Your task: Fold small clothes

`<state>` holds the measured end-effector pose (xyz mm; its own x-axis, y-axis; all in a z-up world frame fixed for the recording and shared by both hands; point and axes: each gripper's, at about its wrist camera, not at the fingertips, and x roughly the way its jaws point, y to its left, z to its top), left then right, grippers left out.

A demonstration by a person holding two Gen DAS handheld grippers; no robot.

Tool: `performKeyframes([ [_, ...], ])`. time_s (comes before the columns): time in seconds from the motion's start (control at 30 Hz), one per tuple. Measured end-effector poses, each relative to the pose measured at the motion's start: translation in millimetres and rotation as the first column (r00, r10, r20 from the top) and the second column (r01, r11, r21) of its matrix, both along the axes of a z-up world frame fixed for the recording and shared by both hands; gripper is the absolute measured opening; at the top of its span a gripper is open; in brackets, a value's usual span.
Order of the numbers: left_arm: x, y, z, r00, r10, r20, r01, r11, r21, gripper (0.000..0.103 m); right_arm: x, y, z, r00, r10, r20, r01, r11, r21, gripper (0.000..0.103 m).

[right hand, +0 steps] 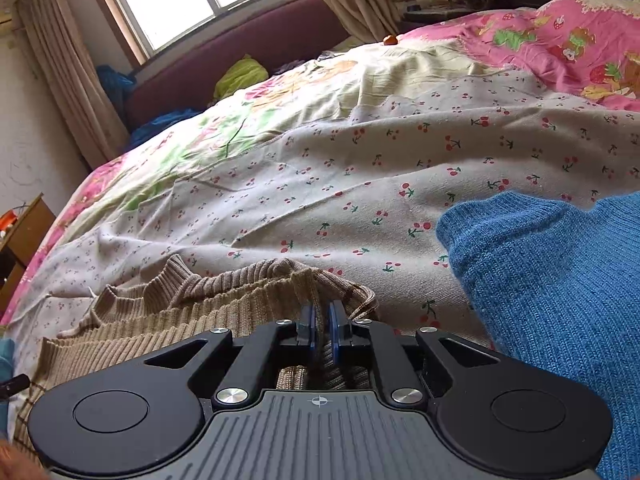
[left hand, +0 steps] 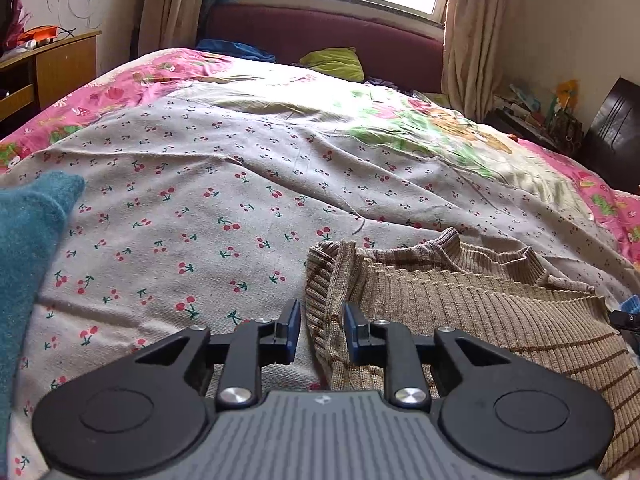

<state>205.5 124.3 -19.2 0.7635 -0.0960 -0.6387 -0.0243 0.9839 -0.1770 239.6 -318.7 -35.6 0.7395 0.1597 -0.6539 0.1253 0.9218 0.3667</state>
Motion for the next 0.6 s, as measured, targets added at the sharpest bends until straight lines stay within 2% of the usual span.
performKeyframes([
  [0.13, -13, -9, 10, 0.999, -0.023, 0.049, 0.021, 0.999, 0.034, 0.039, -22, -7, 8, 0.999, -0.019, 0.029, 0.018, 0.999, 0.03, 0.01],
  [0.3, -25, -22, 14, 0.995, -0.044, 0.094, 0.037, 0.996, 0.082, 0.04, -43, -1, 7, 0.999, 0.011, 0.047, -0.013, 0.999, 0.035, 0.01],
  [0.47, -26, -23, -6, 0.999, -0.034, 0.025, 0.032, 0.996, 0.081, 0.041, -43, 13, -14, 0.998, 0.057, -0.017, -0.058, 0.997, -0.051, 0.01],
  [0.5, -26, -24, -14, 1.0, -0.029, 0.0, 0.029, 0.995, 0.093, 0.041, -42, 13, -19, 0.998, 0.049, -0.026, -0.05, 0.997, -0.065, 0.004],
  [0.6, -30, -17, -23, 1.0, -0.003, -0.023, 0.005, 0.998, 0.067, 0.045, -41, 5, -18, 0.999, 0.015, -0.043, -0.017, 0.999, -0.035, 0.005],
])
